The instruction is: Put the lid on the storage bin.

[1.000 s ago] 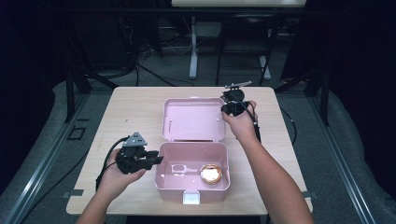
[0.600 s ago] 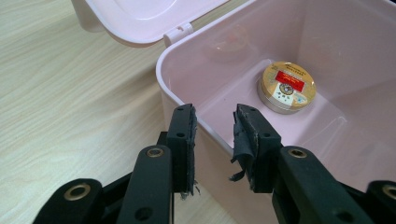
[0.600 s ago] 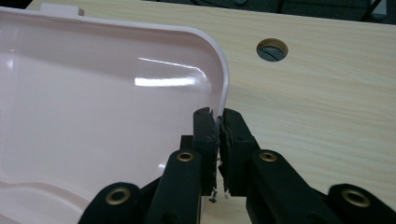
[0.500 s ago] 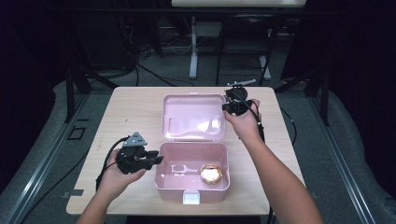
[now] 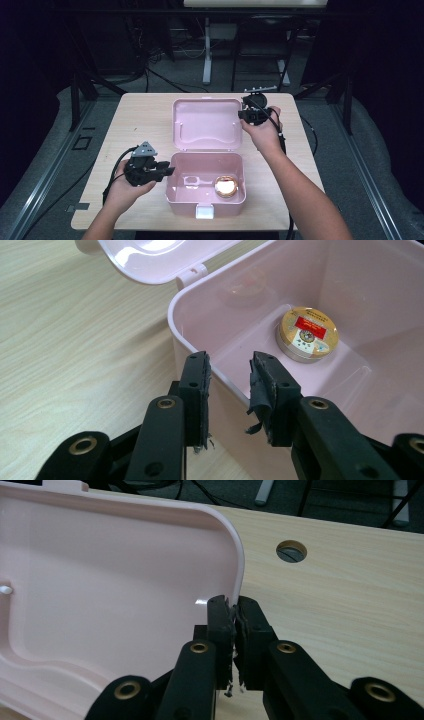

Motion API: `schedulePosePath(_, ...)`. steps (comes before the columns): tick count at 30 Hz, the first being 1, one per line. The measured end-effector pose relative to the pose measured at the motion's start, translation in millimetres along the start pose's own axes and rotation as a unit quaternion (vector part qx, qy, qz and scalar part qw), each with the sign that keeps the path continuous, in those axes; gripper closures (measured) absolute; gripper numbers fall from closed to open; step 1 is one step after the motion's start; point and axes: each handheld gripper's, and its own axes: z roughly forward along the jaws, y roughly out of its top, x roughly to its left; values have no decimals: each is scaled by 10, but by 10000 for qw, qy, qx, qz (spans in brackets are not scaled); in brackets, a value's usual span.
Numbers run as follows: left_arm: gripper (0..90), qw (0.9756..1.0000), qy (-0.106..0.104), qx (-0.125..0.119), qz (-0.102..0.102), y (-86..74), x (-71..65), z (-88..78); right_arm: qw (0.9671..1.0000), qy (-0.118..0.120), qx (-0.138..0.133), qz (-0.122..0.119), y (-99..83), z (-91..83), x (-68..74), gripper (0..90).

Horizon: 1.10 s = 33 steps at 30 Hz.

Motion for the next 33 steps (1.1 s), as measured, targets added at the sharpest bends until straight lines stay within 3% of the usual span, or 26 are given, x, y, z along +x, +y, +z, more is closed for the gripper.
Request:
schedulePosePath(14,680,10000,-3,-9,-60,-2,3,2,9991,156,-381,-129,-77,-219,30,861)
schedulePosePath(25,680,10000,2,-21,-81,-3,-4,2,9963,163,-770,-343,-180,-357,81,863)
schedulePosePath(33,680,10000,13,-27,-56,-2,-6,4,9955,300,-853,-267,-237,-415,43,866)
